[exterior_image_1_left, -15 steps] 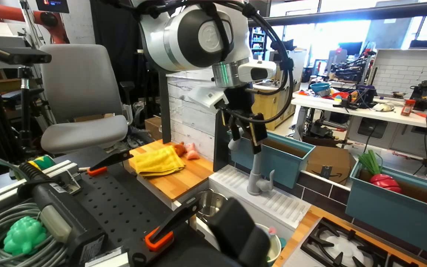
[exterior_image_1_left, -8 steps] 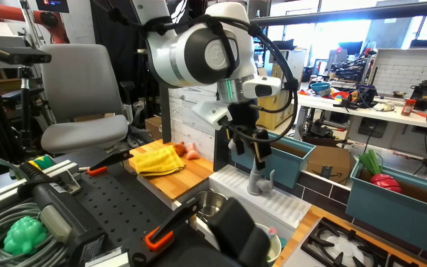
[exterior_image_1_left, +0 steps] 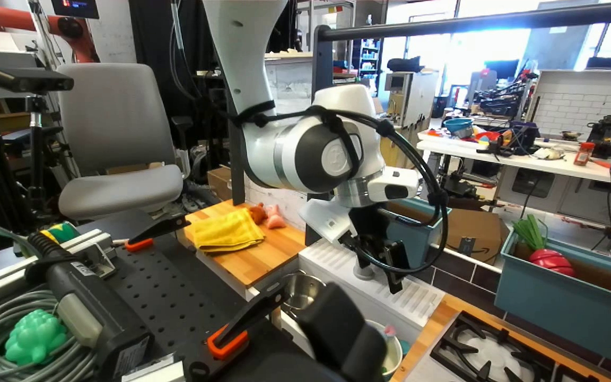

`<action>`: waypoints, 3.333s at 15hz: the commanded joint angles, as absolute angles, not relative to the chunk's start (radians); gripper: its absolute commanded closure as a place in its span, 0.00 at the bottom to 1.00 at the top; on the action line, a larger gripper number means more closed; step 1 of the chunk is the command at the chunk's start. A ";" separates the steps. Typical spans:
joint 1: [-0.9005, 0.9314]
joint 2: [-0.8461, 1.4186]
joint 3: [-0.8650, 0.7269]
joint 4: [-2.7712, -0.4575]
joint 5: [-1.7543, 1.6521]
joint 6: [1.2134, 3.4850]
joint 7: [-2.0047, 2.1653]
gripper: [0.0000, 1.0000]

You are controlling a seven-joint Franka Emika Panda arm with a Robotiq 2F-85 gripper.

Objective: Wipe the counter with the towel, then remove the plushies from the sink and put some of them on the counter and some on the stove

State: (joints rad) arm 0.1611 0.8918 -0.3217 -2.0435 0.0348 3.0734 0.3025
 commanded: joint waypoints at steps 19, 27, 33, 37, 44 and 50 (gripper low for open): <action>0.183 1.137 -0.375 -1.872 -0.019 3.001 0.237 0.13; 0.182 1.249 -0.342 -1.800 0.014 2.994 0.284 0.71; 0.185 1.124 -0.329 -1.934 -0.003 3.006 0.235 1.00; 0.123 0.928 -0.270 -2.145 -0.025 3.153 0.125 0.99; -0.117 0.630 0.119 -2.405 -0.016 3.336 0.074 0.99; -0.213 0.667 0.489 -2.336 0.013 3.335 0.184 0.99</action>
State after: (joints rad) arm -0.2080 0.6360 0.3869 -2.3737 -0.0202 3.3070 0.1446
